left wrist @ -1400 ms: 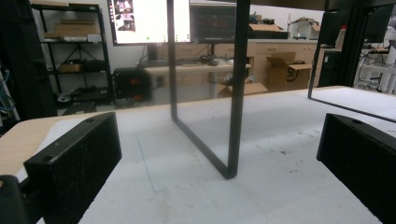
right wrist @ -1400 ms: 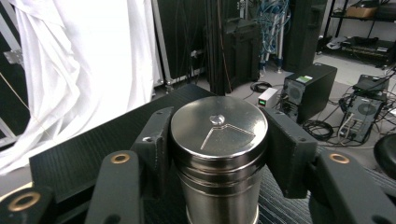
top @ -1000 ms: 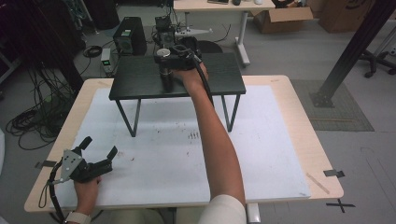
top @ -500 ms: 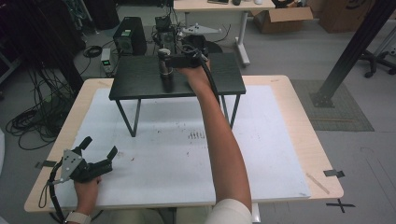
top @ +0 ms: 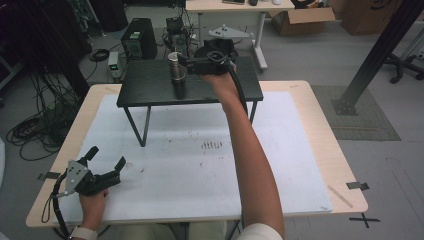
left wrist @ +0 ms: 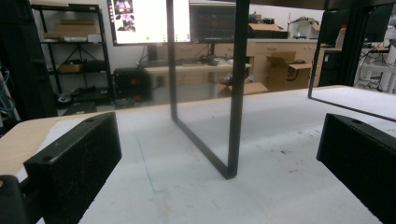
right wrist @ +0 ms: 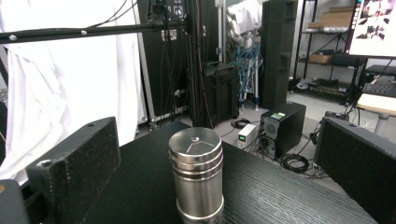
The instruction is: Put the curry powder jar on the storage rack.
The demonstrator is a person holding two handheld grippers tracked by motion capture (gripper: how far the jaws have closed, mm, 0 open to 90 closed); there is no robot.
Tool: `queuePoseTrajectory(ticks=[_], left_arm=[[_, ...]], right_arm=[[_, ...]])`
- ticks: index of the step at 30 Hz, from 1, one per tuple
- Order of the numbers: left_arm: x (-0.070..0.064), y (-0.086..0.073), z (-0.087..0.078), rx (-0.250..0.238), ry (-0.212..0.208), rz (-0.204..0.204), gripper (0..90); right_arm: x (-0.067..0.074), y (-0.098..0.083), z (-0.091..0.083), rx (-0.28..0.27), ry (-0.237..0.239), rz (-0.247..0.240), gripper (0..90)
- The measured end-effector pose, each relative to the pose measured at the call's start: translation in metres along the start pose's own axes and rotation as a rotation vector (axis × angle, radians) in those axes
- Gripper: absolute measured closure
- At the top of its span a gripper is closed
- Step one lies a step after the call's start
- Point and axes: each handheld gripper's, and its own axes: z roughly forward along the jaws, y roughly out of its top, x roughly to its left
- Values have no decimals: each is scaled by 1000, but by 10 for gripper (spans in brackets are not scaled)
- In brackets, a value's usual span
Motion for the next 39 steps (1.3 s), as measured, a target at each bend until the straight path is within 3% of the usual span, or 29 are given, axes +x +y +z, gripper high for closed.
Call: queuePoseTrajectory(ticks=[18,39], left_arm=[[0,0,0,-1,0,0,2],[0,0,0,-3,0,1,2]], right_arm=[[24,-14,-43,-58,29,-32,0],[54,-36,-82,-82,90,-65,0]])
